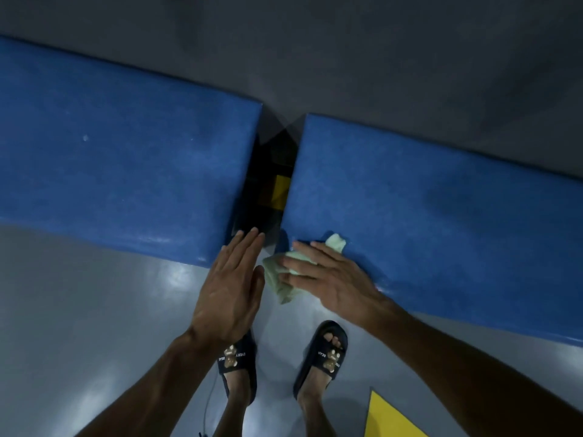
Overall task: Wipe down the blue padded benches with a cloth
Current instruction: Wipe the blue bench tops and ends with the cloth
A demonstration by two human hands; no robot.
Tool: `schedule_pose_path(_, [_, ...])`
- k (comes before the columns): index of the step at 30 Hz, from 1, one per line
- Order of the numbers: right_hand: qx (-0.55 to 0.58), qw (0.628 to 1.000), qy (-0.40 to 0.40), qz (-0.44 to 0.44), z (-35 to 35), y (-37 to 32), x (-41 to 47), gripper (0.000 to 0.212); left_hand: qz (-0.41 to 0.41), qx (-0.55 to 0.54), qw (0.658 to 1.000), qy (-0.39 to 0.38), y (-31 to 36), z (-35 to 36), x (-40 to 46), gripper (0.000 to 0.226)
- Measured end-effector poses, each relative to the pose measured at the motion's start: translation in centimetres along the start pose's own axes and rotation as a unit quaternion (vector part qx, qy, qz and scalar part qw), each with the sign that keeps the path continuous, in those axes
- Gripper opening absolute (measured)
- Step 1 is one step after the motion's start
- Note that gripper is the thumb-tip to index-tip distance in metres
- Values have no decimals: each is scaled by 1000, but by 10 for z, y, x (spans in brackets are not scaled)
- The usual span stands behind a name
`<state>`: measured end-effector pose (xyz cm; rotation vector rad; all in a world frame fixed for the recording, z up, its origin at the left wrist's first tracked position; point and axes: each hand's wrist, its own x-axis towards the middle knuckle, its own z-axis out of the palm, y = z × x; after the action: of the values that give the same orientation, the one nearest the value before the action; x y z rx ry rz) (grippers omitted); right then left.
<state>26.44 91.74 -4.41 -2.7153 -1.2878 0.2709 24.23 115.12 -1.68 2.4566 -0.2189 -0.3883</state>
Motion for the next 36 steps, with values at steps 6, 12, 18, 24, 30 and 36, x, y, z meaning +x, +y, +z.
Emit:
schedule_pose_path(6, [81,992,53,76,20,-24,-81,45,28,7,999,-22,24,10,3,55])
schedule_pose_path(12, [141,939,66,305,4,-1,-224,54,53,0,998,-43,41,32,5,56])
schedule_pose_path(18, [166,823,184,512,-28,18,-263,51,78,9,996,-50,64,56,8,56])
schedule_pose_path(24, [178,613,239,732,0,58,-264,51,85,21,995,-57,83,58,12,55])
schedule_pose_path(30, [205,644,340,654,22,12,-156,43,74,26,996,-48,74,48,12,55])
schedule_pose_path(36, [244,808,238,480,8,-42,-18,51,43,36,997,-49,63,37,9,56])
